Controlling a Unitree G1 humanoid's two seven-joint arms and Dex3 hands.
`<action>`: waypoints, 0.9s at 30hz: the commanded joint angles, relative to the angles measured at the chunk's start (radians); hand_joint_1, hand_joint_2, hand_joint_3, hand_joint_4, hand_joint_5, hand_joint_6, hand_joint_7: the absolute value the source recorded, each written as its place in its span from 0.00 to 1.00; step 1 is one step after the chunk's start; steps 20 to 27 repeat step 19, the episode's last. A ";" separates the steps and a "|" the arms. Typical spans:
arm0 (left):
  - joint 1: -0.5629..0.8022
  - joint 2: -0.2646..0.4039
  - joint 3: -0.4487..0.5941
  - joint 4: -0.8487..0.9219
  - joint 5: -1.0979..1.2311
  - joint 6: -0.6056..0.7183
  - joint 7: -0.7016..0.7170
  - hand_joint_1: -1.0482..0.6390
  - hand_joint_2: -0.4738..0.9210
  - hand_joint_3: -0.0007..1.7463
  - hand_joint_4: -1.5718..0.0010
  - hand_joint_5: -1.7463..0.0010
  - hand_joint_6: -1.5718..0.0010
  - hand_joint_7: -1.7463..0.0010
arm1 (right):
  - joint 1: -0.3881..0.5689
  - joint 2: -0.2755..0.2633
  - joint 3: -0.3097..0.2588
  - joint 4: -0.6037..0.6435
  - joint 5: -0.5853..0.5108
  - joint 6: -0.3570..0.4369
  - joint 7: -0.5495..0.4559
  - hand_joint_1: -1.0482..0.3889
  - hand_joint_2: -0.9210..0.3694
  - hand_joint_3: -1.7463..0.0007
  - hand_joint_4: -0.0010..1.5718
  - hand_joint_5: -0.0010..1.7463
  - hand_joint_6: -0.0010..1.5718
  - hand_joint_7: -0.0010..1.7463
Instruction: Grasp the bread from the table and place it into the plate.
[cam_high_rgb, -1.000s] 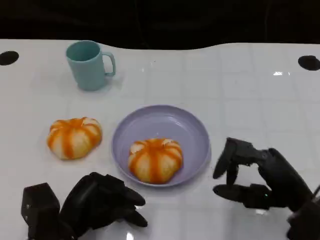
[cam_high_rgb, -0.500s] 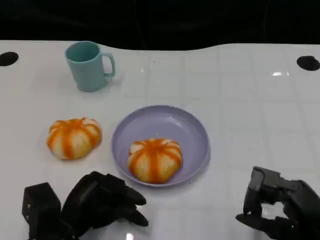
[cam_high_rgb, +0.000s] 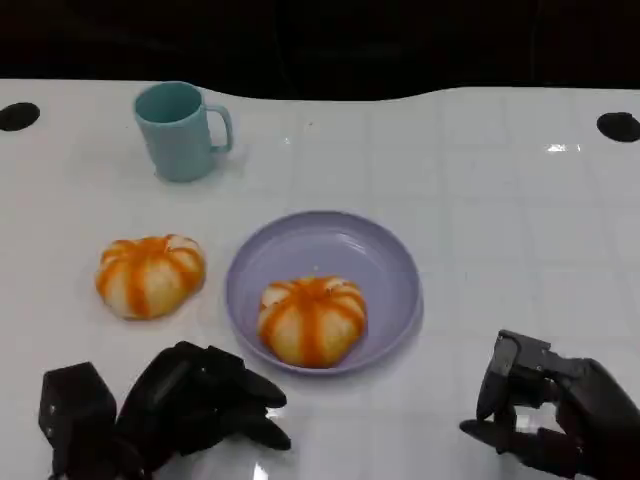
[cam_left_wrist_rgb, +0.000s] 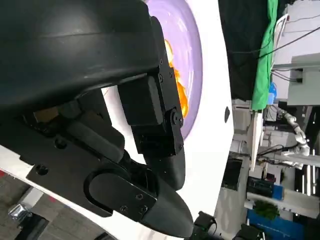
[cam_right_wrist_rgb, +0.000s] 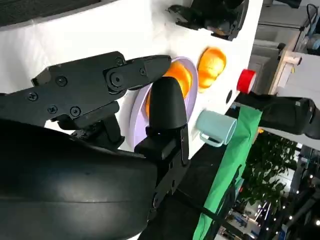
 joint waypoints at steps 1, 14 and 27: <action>-0.014 0.025 0.007 0.024 0.001 -0.019 -0.014 0.00 0.91 0.00 0.00 0.89 0.02 1.00 | -0.015 0.002 -0.013 0.024 -0.011 -0.032 -0.015 0.52 0.00 0.95 0.53 1.00 0.39 1.00; -0.024 0.032 0.018 0.040 -0.009 -0.010 -0.026 0.00 0.91 0.00 0.00 0.89 0.02 1.00 | -0.046 0.014 -0.008 0.092 -0.017 -0.088 -0.010 0.52 0.00 0.95 0.52 1.00 0.38 1.00; -0.026 0.033 0.025 0.042 -0.012 -0.005 -0.036 0.00 0.91 0.00 0.00 0.88 0.02 1.00 | -0.041 0.018 -0.007 0.086 -0.019 -0.088 -0.011 0.52 0.00 0.96 0.52 1.00 0.38 1.00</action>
